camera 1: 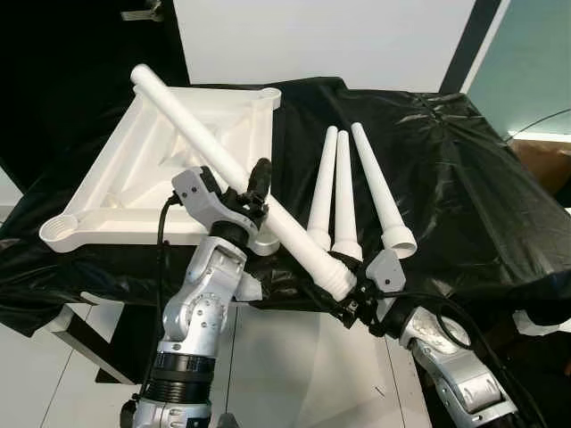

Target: Building children table

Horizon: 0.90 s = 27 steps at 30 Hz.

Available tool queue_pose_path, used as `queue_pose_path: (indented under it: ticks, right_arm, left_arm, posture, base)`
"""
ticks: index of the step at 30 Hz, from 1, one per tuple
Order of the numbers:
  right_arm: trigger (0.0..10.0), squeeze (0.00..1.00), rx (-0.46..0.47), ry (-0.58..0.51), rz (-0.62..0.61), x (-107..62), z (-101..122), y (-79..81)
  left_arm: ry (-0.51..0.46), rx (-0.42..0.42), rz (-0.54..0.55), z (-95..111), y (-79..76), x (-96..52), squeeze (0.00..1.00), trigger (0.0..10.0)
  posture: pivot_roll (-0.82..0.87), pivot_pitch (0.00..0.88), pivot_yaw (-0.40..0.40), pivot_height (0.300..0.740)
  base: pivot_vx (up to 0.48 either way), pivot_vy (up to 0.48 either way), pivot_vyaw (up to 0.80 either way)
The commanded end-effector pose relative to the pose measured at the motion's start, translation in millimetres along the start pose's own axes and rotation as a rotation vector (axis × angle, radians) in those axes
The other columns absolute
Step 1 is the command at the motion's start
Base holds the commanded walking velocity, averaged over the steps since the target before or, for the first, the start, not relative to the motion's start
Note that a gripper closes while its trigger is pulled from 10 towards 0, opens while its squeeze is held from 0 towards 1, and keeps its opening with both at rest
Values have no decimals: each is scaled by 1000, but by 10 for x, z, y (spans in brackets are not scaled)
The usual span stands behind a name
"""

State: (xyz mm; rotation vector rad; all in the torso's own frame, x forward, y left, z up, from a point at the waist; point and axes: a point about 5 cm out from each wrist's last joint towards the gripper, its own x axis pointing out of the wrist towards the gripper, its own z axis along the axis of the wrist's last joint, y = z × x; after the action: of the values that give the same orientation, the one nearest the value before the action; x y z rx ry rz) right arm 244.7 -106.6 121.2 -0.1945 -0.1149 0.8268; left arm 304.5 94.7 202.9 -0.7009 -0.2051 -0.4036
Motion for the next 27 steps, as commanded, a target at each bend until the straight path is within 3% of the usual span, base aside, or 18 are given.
queue_pose_path:
  ticks: [1,3,4,8,9,19,27]
  right_arm:
    - [10000,0,-8,1,-59,-5,5,-103]
    - [10000,0,-8,1,-59,-5,5,-103]
    - [10000,1000,0,-1,-78,3,8,-129]
    - [10000,1000,43,-14,-88,66,68,-149]
    - [10000,0,46,-22,-77,90,102,-139]
    - [10000,0,56,-75,-37,273,273,-147]
    - [10000,0,76,-48,-12,459,215,-201]
  left_arm:
    - [1,44,-390,0,-197,-33,0,0]
    - [1,44,-390,0,-197,-33,0,0]
    - [-1,46,-390,3,-196,-30,0,0]
    - [-7,56,-385,7,-185,-27,0,0]
    - [-9,59,-383,4,-183,-30,0,0]
    - [-13,57,-404,-26,-230,-26,0,0]
    - [-11,55,-422,-47,-270,-34,0,0]
  posture:
    - [-14,0,-16,740]
    - [-14,0,-16,740]
    - [-13,0,-16,740]
    - [-9,0,-15,740]
    - [-9,0,-15,740]
    - [-7,0,-20,740]
    - [8,0,-29,740]
  base:
    - [0,0,0]
    - [0,0,0]
    - [0,0,0]
    - [0,0,0]
    - [0,0,0]
    - [0,0,0]
    - [0,0,0]
